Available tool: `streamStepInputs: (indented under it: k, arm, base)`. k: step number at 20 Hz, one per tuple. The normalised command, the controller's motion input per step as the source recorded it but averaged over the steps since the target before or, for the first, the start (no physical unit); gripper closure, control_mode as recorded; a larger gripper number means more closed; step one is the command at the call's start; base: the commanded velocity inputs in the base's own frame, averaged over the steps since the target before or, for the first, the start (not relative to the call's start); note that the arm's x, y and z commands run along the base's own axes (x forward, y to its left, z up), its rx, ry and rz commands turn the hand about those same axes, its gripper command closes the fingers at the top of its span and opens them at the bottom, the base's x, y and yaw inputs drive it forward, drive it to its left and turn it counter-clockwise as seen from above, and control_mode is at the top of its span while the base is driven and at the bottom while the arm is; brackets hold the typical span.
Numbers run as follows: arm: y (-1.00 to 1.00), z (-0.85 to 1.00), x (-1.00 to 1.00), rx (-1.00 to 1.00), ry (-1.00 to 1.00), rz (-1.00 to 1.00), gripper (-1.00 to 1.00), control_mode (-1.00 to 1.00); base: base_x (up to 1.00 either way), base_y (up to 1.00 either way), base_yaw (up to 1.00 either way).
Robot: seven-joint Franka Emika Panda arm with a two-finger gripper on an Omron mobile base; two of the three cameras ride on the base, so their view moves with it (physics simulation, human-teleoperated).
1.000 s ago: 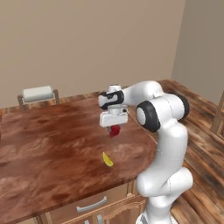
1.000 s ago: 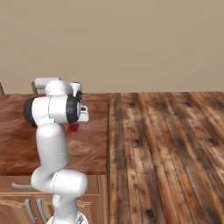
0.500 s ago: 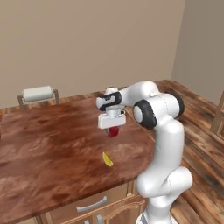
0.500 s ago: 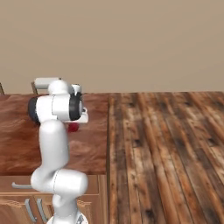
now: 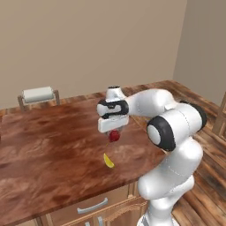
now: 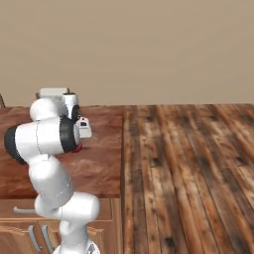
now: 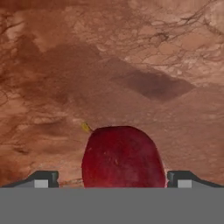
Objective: Open the fridge, remove the pear, lemon wedge, and steak, and place them on any counter.
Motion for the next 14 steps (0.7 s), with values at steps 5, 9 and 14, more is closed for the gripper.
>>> streamStepInputs:
  k: [5,9,14]
  arm:
    - [-0.06,0.87,-0.79,-0.01,-0.77,-0.04,-1.0,-1.0]
    - [-0.48,1.0,-0.95,0.04,-0.42,-0.03,-1.0,-1.0]
    - [-0.49,0.99,-0.73,0.25,-0.07,0.0,-1.0,-1.0]
  base:
    - [0.0,0.0,0.0]
    - [0.0,0.0,0.0]
    - [0.0,0.0,0.0]
